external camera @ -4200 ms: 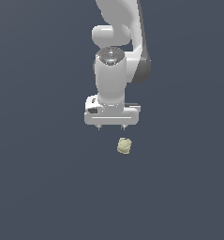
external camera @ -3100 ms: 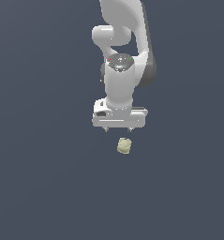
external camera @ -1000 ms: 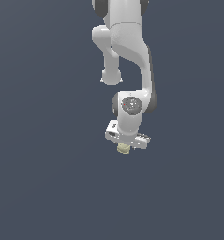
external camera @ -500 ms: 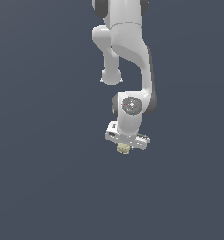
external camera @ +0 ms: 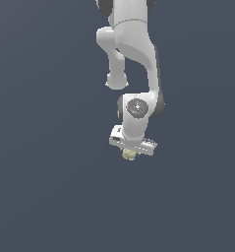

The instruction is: Pick up the object and move it to a goal position.

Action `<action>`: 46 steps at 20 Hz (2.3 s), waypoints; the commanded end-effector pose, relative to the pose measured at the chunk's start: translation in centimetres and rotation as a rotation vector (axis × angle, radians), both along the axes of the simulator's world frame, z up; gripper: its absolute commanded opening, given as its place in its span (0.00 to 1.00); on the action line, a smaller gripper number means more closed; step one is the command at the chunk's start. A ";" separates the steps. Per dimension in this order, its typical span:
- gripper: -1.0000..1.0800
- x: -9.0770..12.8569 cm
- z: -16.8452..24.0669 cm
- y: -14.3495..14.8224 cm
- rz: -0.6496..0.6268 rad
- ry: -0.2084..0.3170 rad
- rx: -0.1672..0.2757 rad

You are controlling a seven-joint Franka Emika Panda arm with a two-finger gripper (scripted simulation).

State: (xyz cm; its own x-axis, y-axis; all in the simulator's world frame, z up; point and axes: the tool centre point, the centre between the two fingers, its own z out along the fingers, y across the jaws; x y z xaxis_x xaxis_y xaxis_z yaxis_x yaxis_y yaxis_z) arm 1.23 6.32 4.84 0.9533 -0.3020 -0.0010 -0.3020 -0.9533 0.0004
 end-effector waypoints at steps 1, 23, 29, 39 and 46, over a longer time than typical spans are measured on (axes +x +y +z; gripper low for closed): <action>0.00 -0.3 0.8 -0.3 0.000 -0.001 0.000; 0.00 -7.3 17.8 -6.8 0.000 -0.001 0.002; 0.00 -9.5 23.5 -9.0 0.000 -0.001 0.002; 0.00 -11.8 30.3 -11.5 -0.001 -0.001 0.001; 0.00 -12.2 31.8 -12.2 -0.001 -0.001 0.001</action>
